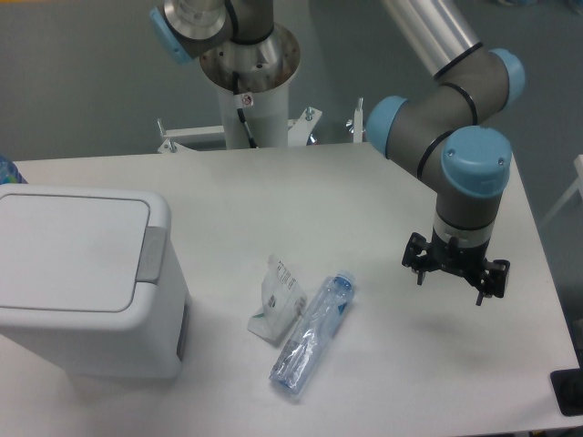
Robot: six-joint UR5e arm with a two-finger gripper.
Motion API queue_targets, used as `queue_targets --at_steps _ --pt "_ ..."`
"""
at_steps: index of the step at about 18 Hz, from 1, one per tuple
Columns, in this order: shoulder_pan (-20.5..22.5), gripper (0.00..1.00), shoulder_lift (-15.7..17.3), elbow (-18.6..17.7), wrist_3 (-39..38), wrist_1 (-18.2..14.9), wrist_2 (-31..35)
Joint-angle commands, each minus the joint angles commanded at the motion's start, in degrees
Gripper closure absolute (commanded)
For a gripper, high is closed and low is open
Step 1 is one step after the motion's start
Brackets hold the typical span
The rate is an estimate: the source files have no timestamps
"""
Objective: Open the trash can
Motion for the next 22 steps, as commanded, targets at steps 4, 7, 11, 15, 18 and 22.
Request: queue_targets --at_steps 4,7,11,15,18,22 --pt "0.1 0.0 0.3 0.2 0.0 0.0 -0.7" --pt "0.3 0.0 1.1 0.3 0.0 -0.1 -2.0" --pt "0.2 0.0 1.2 0.2 -7.1 0.0 -6.0" --pt "-1.4 0.0 2.4 -1.1 -15.7 0.5 -7.6" --pt "-3.6 0.0 3.9 -2.1 -19.4 1.3 -7.8" --pt "-6.0 0.0 8.5 -3.5 -28.8 1.2 -9.1"
